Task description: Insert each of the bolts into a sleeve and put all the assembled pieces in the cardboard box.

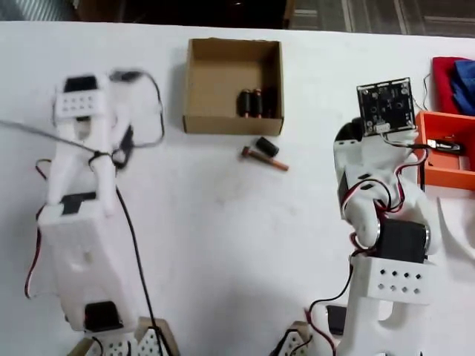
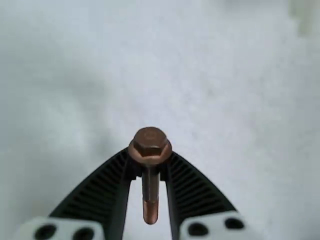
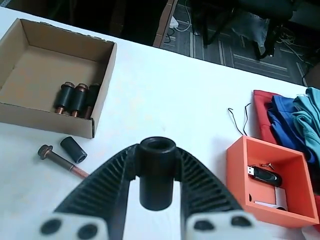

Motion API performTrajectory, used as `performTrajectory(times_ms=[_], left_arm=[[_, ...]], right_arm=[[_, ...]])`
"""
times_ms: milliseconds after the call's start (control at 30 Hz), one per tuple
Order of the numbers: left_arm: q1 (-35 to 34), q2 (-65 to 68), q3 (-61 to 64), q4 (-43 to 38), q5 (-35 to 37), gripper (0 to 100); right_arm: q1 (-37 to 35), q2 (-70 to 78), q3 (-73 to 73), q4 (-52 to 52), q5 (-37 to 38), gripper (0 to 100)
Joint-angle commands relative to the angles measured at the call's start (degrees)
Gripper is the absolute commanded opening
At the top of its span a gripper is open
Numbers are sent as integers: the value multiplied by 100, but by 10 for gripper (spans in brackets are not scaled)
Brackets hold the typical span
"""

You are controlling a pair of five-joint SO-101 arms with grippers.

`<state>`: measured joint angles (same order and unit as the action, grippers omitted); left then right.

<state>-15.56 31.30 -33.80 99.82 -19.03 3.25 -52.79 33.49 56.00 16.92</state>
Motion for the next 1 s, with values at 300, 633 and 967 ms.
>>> performTrajectory(times_ms=[300, 633, 967], left_arm=[[26, -4800, 1218, -290, 1802, 24], [53, -6558, 3952, -1530, 2690, 26], [905, -8000, 5279, -3226, 3305, 26]], right_arm=[[-760, -2009, 1284, -356, -686, 21], [-2281, -3116, 2866, -1684, -730, 21], [-3213, -3152, 3807, -3143, -695, 22]])
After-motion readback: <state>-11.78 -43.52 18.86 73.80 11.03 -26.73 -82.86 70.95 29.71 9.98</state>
